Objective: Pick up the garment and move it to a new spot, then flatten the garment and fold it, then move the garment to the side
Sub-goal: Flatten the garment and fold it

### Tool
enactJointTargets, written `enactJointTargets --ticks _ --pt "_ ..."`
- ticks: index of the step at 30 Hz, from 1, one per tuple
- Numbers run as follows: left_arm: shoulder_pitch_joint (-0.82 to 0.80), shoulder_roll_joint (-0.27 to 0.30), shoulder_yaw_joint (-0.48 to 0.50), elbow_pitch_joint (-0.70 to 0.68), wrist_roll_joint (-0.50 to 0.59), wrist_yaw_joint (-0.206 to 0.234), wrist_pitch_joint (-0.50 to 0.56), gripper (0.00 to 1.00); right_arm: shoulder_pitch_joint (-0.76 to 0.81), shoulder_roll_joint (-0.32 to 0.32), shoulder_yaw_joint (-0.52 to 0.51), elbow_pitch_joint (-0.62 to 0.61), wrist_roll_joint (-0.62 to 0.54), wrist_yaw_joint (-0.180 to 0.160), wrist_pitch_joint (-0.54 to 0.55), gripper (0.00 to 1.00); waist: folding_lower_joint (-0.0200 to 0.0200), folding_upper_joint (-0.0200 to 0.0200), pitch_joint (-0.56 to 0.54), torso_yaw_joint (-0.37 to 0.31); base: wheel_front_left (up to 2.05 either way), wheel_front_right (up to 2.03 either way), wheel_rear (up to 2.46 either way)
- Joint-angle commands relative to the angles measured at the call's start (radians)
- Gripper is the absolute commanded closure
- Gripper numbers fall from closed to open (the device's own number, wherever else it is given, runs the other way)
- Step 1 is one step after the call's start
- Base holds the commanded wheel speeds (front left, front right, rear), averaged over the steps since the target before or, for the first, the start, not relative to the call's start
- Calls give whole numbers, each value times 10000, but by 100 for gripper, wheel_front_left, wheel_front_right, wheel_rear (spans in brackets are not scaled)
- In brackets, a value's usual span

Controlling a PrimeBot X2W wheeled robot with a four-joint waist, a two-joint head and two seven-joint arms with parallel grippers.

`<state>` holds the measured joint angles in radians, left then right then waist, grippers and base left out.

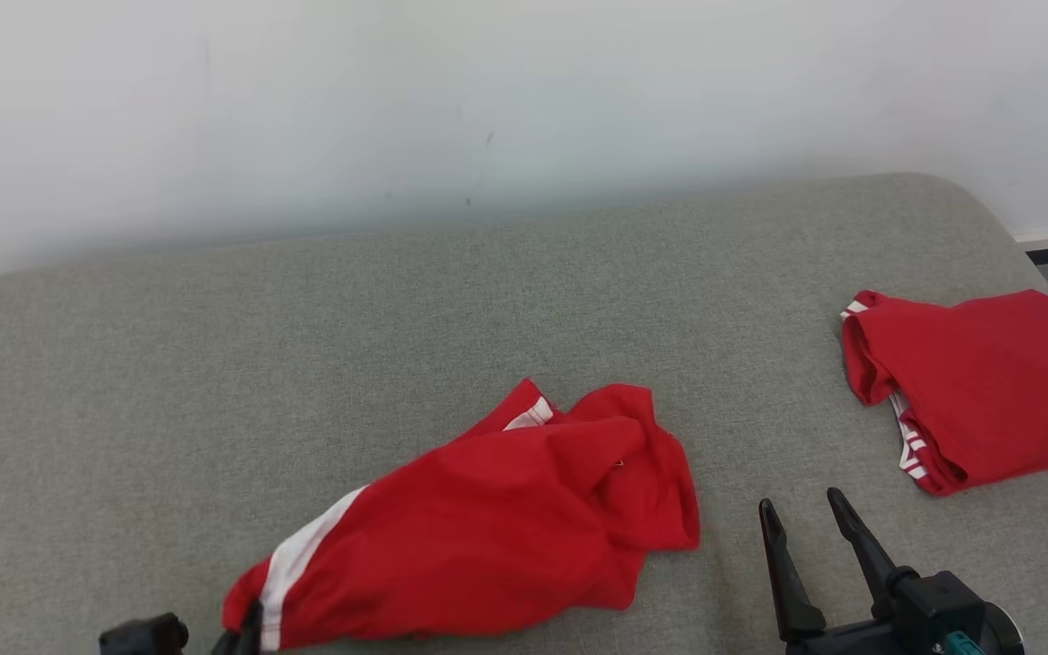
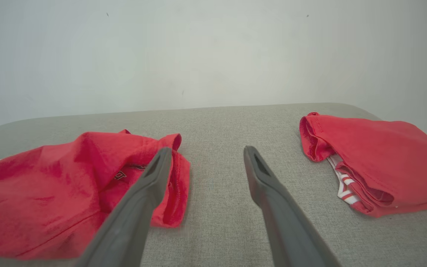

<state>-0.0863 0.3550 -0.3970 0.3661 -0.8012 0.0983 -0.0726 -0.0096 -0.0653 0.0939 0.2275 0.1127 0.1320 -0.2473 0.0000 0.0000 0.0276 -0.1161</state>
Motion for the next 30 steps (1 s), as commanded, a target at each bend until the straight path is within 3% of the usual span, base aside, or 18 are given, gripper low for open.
enactJointTargets --ticks 1,7,11,13,14,22,30 --pt "-265 125 -111 192 463 283 -255 100 63 -34 25 -27 -4 -27 -14 0 0 0 14 -19 0 0 0" --pt "-717 121 -227 874 1153 879 -845 100 -35 -28 57 -24 -3 -27 -6 0 0 0 54 -125 0 0 0" --pt "-776 -230 51 1016 625 516 -1073 98 -13 -43 -4 -30 -1 -27 -11 0 0 0 67 -203 0 0 0" --pt "-649 -247 221 996 295 296 -1140 22 32 -40 -39 -44 -12 -27 -15 0 0 0 67 -214 0 0 0" --pt "-592 -243 282 978 194 205 -1163 0 53 -38 -48 -52 -14 -27 -15 0 0 0 68 -212 0 0 0" --pt "-167 -149 652 657 -341 -85 -1274 0 82 -77 -130 -97 -74 -27 79 0 0 0 15 69 0 0 0" --pt "276 -258 1102 -440 388 219 -1882 0 -395 -349 64 -322 249 -27 952 0 0 0 -42 540 0 0 0"
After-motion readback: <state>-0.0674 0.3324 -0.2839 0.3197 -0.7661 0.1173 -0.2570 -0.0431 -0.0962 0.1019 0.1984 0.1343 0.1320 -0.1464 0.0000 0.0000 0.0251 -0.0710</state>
